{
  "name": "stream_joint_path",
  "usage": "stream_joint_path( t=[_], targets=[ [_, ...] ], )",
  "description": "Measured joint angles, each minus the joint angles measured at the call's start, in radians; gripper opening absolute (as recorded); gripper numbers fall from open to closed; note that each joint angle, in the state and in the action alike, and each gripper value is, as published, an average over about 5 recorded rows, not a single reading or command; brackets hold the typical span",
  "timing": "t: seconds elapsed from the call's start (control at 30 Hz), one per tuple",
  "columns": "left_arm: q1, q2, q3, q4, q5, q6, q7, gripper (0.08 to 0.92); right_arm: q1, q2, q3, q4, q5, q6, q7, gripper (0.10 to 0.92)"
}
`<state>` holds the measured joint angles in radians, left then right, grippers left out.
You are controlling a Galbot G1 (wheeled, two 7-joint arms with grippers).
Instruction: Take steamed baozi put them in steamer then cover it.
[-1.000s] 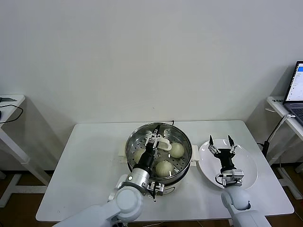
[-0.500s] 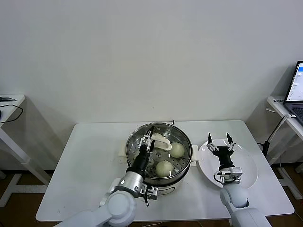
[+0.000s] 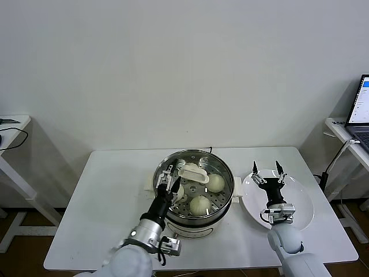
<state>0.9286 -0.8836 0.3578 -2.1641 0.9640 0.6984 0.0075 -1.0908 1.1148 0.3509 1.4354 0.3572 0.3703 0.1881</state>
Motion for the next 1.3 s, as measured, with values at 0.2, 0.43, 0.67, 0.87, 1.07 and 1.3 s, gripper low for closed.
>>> stream_joint_path(
  t=[0.2, 0.43, 0.67, 0.87, 1.07, 1.3],
  targets=[
    [0.089, -0.003, -0.181, -0.029, -0.118, -0.105, -0.059, 0.823, -0.008, -0.012, 0.003, 0.013, 0.012, -0.012, 0.002, 0.823],
    [0.21, -0.08, -0.491, 0.006, -0.364, -0.317, -0.167, 0.823, -0.02, -0.03, 0.012, 0.04, 0.039, -0.036, 0.013, 0.823],
    [0.326, -0.196, -0.765, 0.108, -0.619, -0.593, -0.202, 0.823, -0.043, -0.051, 0.027, 0.077, 0.063, -0.053, 0.013, 0.823],
    [0.41, -0.279, -0.93, 0.177, -0.795, -0.785, -0.18, 0.823, -0.071, -0.062, 0.046, 0.102, 0.085, -0.066, 0.008, 0.823],
    [0.469, -0.334, -1.019, 0.211, -0.895, -0.901, -0.147, 0.823, -0.099, -0.063, 0.065, 0.113, 0.101, -0.074, -0.006, 0.823],
    [0.516, -0.376, -1.066, 0.231, -0.959, -0.973, -0.12, 0.823, -0.126, -0.073, 0.072, 0.127, 0.109, -0.069, -0.02, 0.823]
  ],
)
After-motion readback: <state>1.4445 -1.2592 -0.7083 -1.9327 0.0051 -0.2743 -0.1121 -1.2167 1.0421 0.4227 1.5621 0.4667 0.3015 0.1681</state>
